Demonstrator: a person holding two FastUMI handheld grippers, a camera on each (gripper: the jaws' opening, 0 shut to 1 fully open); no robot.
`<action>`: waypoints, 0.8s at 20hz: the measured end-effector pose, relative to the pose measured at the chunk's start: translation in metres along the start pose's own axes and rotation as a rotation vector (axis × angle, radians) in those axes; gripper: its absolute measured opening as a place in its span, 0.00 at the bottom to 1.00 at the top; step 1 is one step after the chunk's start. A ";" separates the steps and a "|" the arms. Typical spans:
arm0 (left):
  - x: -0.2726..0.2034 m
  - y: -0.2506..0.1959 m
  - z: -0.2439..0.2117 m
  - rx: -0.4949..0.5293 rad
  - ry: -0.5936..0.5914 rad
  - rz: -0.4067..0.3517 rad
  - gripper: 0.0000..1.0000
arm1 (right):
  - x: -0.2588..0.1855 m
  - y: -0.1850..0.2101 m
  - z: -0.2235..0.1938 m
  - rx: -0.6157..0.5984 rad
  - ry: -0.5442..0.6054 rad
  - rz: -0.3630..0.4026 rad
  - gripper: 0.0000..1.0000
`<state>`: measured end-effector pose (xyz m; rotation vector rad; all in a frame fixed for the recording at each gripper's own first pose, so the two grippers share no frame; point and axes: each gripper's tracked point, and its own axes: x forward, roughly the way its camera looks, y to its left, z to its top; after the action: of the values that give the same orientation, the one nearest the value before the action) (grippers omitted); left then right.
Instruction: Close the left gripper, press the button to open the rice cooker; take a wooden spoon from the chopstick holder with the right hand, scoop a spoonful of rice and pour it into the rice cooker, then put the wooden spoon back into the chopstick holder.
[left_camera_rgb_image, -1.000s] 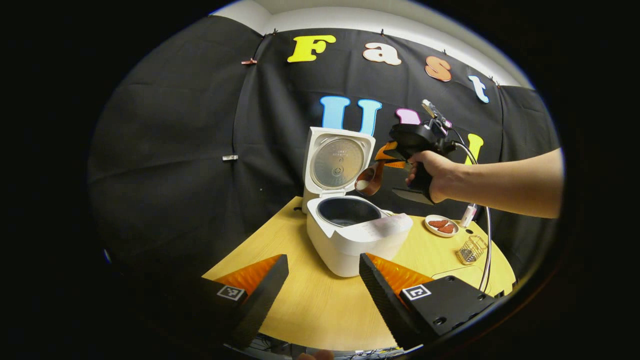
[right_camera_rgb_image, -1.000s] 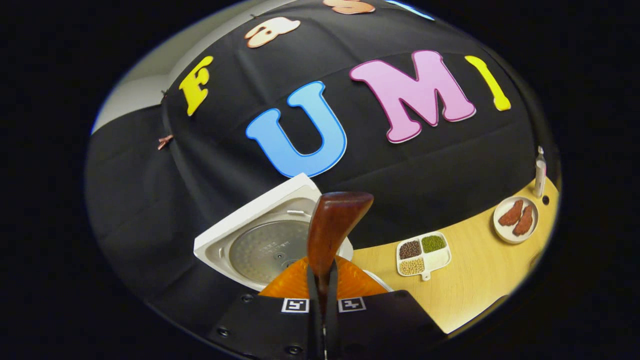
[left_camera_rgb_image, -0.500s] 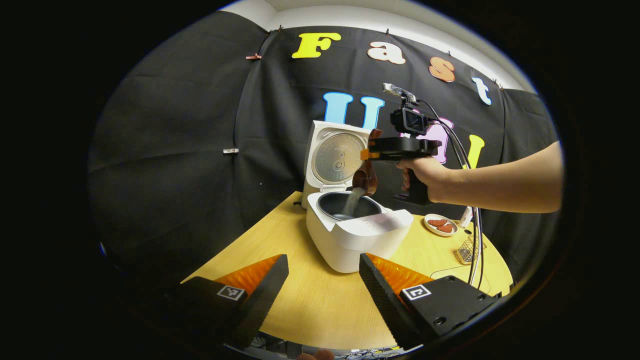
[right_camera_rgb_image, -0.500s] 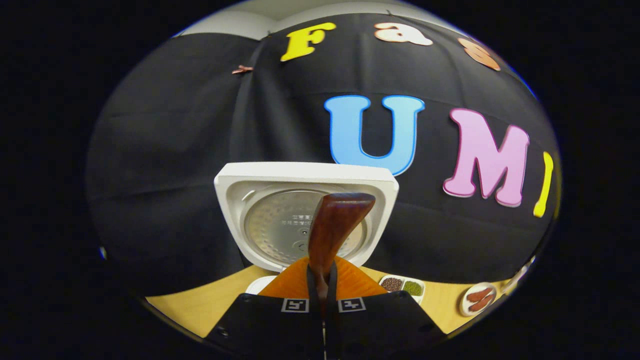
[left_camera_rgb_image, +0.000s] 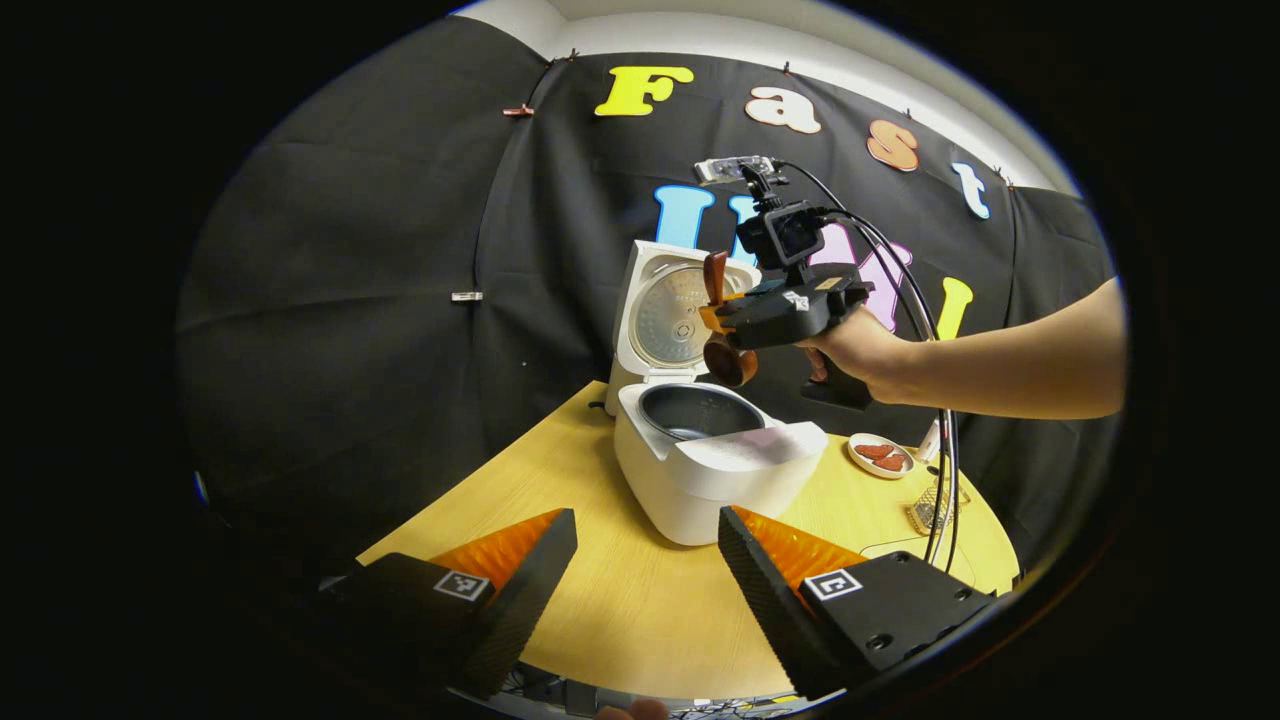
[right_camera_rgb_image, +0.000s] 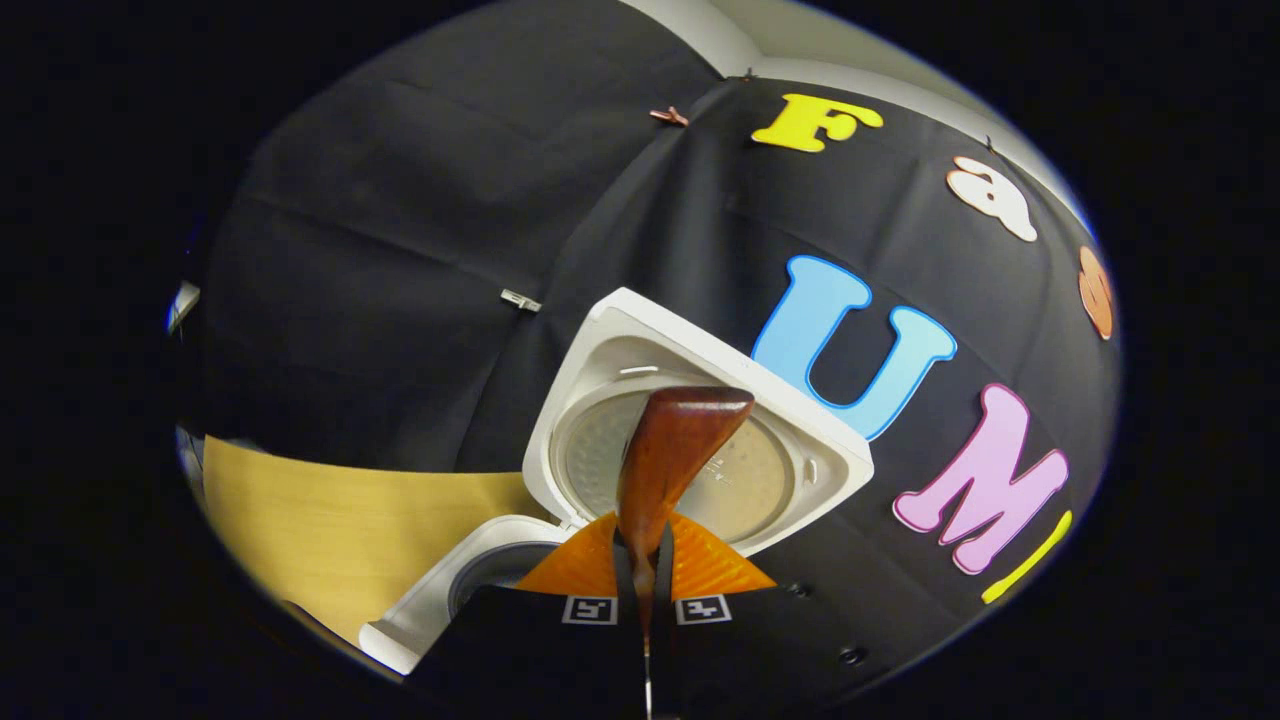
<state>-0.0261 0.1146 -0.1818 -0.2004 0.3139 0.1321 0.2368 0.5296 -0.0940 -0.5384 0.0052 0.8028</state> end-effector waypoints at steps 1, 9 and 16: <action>-0.002 -0.001 0.000 -0.002 0.000 0.001 0.98 | -0.001 0.002 0.001 -0.017 -0.002 0.000 0.06; -0.010 -0.011 0.009 0.021 -0.021 -0.002 0.95 | -0.011 -0.029 -0.004 0.575 0.026 -0.051 0.07; -0.020 -0.031 0.028 0.086 -0.071 -0.018 0.95 | -0.049 -0.073 -0.015 1.160 -0.016 -0.096 0.06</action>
<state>-0.0318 0.0883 -0.1441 -0.1128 0.2465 0.1071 0.2555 0.4476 -0.0634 0.5624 0.4044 0.5853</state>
